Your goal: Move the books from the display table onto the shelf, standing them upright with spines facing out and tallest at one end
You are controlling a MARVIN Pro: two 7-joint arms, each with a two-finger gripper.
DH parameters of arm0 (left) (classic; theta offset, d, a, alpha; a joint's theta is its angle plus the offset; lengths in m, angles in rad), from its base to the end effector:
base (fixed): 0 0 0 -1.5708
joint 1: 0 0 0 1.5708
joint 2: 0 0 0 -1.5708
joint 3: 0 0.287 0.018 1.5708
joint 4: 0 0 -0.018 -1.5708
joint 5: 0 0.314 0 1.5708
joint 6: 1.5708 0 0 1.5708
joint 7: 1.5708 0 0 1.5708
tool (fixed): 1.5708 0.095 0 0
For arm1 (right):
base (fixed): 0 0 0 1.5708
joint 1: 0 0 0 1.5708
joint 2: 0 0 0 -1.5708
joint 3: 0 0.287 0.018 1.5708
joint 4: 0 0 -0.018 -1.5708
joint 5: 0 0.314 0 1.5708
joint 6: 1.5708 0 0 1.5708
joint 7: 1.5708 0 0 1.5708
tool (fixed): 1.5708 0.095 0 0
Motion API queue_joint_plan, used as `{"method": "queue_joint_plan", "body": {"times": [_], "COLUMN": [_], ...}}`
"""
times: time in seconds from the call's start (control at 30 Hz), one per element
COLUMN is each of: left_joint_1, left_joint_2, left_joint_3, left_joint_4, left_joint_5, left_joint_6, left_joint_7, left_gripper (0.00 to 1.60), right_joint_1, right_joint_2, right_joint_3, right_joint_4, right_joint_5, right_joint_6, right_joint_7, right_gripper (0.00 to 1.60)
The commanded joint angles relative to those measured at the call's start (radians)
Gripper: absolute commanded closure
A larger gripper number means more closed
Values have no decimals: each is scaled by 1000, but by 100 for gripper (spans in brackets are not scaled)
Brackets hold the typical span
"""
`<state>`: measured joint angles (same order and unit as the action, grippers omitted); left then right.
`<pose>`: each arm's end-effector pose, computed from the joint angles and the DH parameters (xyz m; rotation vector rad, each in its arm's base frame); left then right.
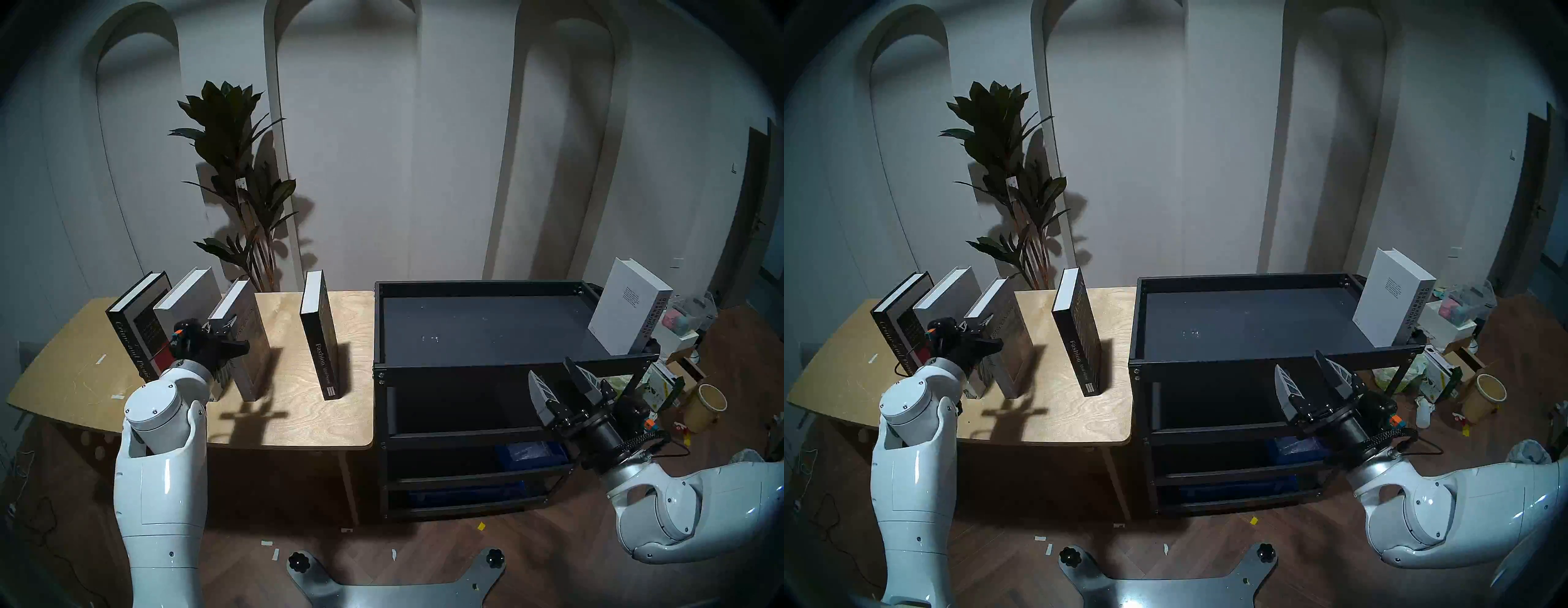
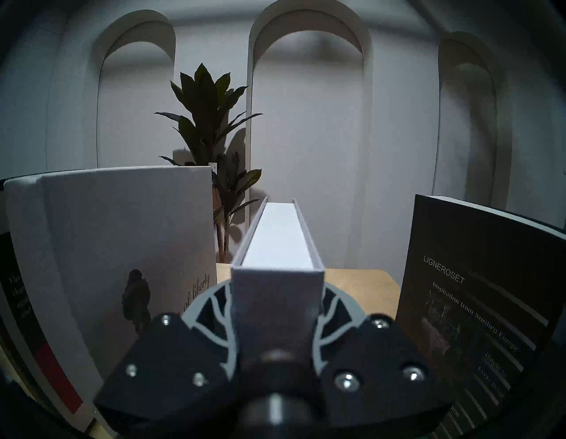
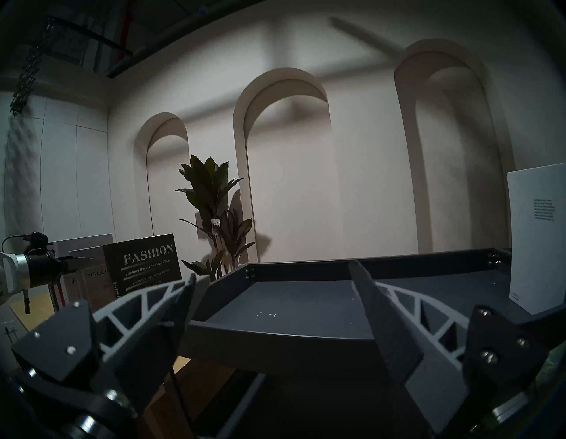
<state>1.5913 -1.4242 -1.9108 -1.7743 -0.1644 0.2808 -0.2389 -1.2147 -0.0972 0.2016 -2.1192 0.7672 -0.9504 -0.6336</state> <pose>0.4004 0.1498 -0.2331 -2.2507 -0.1006 -2.1532 0.2491 -0.0802 -0.2446 -1.8114 -0.1946 -2.1387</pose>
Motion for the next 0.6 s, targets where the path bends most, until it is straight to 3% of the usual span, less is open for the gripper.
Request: {"method": "queue_joint_plan", "body": {"times": [0.0,0.2,0.57], "left_joint_1": [-11,-50,-157], "left_joint_2": [9,24,46], "left_joint_3": [6,17,33], "left_joint_4": [-44,-125,-238], "left_joint_5": [-4,4,2], "left_joint_6": [7,45,122], "left_joint_7": [-13,-5,38], "left_gripper": [160,160,160], "right_joint_1": [-24,-40,-57], "right_joint_2": [-3,-3,-3], "right_joint_3": [6,-2,-13], "right_joint_4": [-40,-70,-109], "right_joint_5": [-120,-194,-263], "right_joint_6": [-10,-10,3], "right_joint_7": [-115,-183,-230], "right_gripper": [0,0,0]}}
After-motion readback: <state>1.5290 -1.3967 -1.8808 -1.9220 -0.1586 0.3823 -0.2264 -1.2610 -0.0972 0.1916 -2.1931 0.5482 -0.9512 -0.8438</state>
